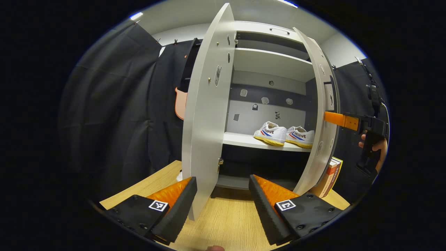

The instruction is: Grab one shoe with the right hand and put it into the shoe cabinet, grab the other shoe with the left hand and put it into the shoe cabinet; then close the right door with the right hand and the left door with the left hand.

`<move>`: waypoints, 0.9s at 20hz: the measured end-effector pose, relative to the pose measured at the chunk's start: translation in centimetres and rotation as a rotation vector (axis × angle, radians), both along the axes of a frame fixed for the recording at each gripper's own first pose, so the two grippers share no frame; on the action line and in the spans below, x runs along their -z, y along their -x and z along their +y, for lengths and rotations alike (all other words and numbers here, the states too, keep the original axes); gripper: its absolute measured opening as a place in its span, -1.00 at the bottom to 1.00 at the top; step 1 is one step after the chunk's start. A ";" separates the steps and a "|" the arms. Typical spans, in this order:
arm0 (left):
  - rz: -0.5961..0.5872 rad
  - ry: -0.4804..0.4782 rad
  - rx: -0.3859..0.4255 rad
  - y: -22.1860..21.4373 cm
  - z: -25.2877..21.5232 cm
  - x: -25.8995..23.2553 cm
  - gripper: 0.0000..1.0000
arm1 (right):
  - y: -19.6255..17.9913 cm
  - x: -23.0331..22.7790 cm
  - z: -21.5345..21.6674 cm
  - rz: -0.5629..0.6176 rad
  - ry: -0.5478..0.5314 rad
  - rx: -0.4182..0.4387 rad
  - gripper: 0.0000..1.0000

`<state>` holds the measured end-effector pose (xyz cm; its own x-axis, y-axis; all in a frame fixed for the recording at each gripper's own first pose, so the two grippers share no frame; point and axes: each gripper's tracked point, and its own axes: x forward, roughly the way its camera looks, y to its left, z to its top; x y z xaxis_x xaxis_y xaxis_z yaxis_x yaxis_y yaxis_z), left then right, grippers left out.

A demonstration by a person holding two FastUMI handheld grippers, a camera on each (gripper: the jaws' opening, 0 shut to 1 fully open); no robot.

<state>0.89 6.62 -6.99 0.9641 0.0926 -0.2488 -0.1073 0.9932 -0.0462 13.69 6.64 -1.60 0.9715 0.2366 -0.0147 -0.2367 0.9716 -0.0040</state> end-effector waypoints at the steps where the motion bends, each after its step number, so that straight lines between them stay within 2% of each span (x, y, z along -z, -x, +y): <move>1: 0.003 0.001 0.000 0.0 0.0 0.1 0.93 | -0.3 0.2 0.1 0.002 -0.003 0.003 0.81; 7: -0.002 -0.012 0.005 -0.4 0.2 -0.2 0.97 | -2.8 1.2 0.9 0.056 -0.063 0.015 0.82; 9: -0.005 -0.018 0.008 -0.4 0.2 -0.1 0.89 | -4.0 1.5 1.3 0.072 -0.090 0.026 0.82; 11: -0.009 -0.020 0.010 -0.4 0.3 -0.2 0.93 | -4.9 1.8 1.7 0.081 -0.099 0.029 0.82; 18: -0.037 -0.033 0.012 -0.1 0.4 -1.1 0.93 | -6.2 2.3 1.9 0.063 -0.008 0.099 0.83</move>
<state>0.99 7.01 -5.90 0.9737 0.0885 -0.2101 -0.0942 0.9954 -0.0171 19.87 8.54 -3.94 0.9874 0.1397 -0.0747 -0.1389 0.9902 0.0160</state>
